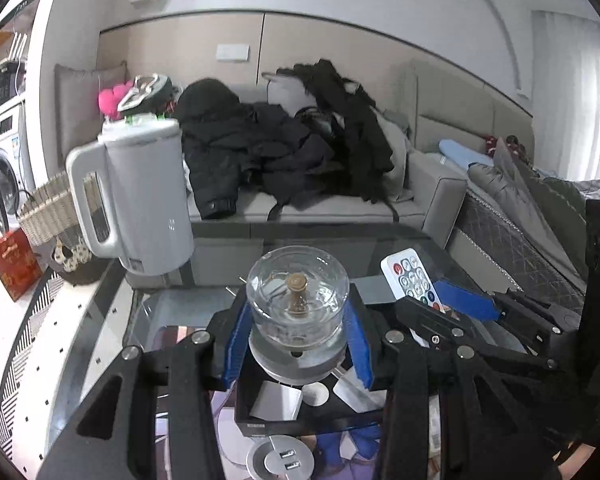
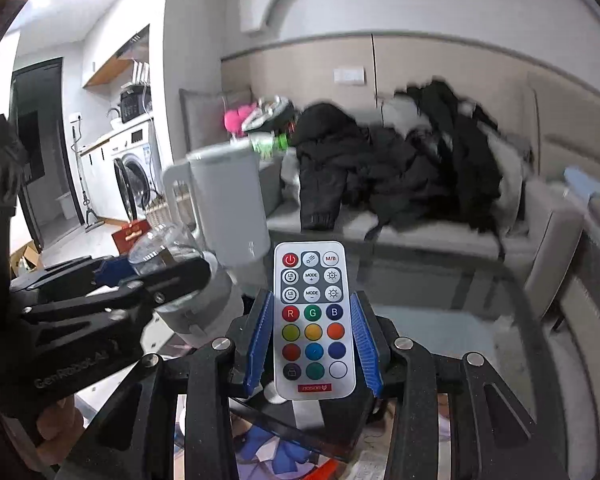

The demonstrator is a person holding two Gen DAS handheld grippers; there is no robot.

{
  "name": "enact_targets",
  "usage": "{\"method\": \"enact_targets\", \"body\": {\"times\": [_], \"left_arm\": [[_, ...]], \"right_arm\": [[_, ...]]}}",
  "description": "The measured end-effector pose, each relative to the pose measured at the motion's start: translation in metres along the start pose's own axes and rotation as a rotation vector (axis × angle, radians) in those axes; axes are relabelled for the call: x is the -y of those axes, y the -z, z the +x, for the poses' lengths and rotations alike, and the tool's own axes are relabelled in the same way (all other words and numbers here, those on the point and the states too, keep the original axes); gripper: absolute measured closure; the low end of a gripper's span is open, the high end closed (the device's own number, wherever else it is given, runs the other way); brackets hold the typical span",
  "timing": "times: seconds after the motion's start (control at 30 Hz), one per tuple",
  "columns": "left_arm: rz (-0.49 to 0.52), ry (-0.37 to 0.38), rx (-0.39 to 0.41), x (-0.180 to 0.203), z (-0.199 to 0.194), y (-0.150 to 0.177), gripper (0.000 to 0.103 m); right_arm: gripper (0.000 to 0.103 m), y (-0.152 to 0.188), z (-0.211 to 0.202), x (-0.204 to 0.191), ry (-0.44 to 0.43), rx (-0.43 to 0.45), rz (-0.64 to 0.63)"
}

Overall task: Organize rigid objects
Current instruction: 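Lift the jar and remote over the black box and release both inside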

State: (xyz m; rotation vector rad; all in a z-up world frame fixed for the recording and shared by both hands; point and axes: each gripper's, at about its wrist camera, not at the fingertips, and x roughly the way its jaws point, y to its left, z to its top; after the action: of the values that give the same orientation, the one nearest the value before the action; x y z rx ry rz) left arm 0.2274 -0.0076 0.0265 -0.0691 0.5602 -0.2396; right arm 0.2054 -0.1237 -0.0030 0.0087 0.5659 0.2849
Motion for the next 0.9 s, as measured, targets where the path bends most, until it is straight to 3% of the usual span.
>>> {"method": "enact_targets", "body": {"times": [0.3, 0.9], "left_arm": [[-0.005, 0.007, -0.099, -0.003, 0.037, 0.007, 0.061], [-0.037, 0.020, -0.192, -0.005, 0.058, 0.018, 0.060]], "right_arm": [[0.064, 0.015, 0.054, 0.013, 0.001, -0.136, 0.043], [0.063, 0.035, 0.076, 0.011, -0.009, -0.270, 0.047]]}}
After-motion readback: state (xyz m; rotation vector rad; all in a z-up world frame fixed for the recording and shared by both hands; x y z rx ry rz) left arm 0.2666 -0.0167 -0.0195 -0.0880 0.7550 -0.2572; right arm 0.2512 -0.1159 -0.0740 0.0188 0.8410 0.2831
